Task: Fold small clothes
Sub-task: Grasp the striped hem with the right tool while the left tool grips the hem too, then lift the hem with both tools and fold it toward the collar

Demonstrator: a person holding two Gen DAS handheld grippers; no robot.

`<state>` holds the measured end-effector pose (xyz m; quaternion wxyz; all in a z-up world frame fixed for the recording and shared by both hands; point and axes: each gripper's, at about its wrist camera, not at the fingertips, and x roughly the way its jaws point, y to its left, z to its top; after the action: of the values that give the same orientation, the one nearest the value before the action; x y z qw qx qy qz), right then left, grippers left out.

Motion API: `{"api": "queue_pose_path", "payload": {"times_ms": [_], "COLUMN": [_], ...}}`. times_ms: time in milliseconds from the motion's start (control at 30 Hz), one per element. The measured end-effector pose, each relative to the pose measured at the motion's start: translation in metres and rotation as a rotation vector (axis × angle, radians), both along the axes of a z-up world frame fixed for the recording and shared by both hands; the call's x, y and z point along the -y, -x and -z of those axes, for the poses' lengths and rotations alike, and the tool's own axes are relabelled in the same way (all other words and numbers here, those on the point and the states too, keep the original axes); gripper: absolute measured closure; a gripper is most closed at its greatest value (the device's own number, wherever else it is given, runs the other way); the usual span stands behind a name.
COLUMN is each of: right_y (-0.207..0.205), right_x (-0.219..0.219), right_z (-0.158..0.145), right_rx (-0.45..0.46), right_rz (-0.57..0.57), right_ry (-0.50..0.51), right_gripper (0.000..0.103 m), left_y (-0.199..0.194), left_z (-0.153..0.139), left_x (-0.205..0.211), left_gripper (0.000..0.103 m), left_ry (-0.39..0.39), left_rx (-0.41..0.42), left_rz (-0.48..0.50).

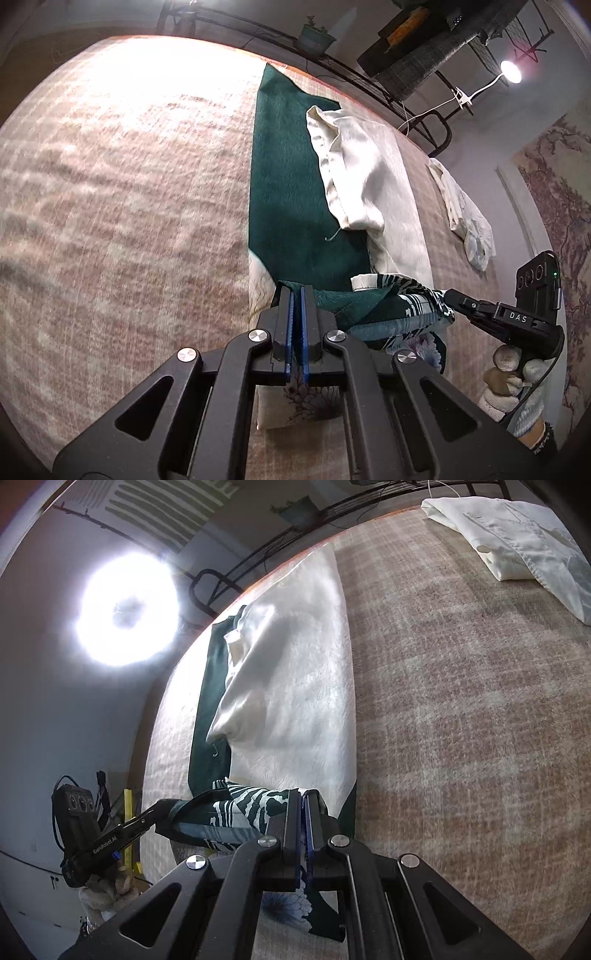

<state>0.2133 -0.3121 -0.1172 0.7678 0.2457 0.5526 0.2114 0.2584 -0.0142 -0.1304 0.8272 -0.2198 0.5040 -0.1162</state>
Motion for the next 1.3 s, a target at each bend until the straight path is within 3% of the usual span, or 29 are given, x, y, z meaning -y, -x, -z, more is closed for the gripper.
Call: {"api": "queue_pose_path", "payload": {"times_ms": [67, 133, 167, 200, 433, 567, 733, 1000, 1300], "right_y": [-0.004, -0.006, -0.006, -0.006, 0.001, 0.006, 0.006, -0.004, -0.008], "right_x": [0.001, 0.004, 0.006, 0.008, -0.004, -0.019, -0.027, -0.031, -0.039], "right_z": [0.0, 0.001, 0.0, -0.001, -0.018, -0.019, -0.017, -0.03, -0.033], "right_rx": [0.002, 0.002, 0.0, 0.005, 0.103, 0.14, 0.142, 0.188, 0.218], "right_rz": [0.009, 0.024, 0.035, 0.038, -0.038, -0.104, -0.12, -0.094, -0.114], "right_ry": [-0.003, 0.004, 0.025, 0.041, 0.135, 0.216, 0.25, 0.265, 0.269], "right_gripper": [0.101, 0.092, 0.083, 0.064, 0.064, 0.065, 0.065, 0.065, 0.067], "left_y": [-0.003, -0.005, -0.005, -0.004, -0.001, 0.005, 0.006, -0.01, -0.014], "left_z": [-0.001, -0.004, -0.005, -0.008, -0.016, -0.008, 0.0, -0.012, -0.01], "left_x": [0.002, 0.002, 0.001, -0.002, -0.01, -0.01, -0.013, -0.017, -0.003], "left_gripper": [0.098, 0.074, 0.057, 0.051, 0.05, 0.051, 0.051, 0.051, 0.051], "left_ry": [-0.011, -0.007, -0.004, -0.006, -0.004, -0.059, -0.071, -0.101, -0.093], "left_rx": [0.007, 0.016, 0.028, 0.048, 0.075, 0.059, 0.031, 0.07, 0.074], "left_rz": [0.0, -0.006, -0.015, -0.035, -0.023, 0.014, -0.002, -0.037, 0.004]}}
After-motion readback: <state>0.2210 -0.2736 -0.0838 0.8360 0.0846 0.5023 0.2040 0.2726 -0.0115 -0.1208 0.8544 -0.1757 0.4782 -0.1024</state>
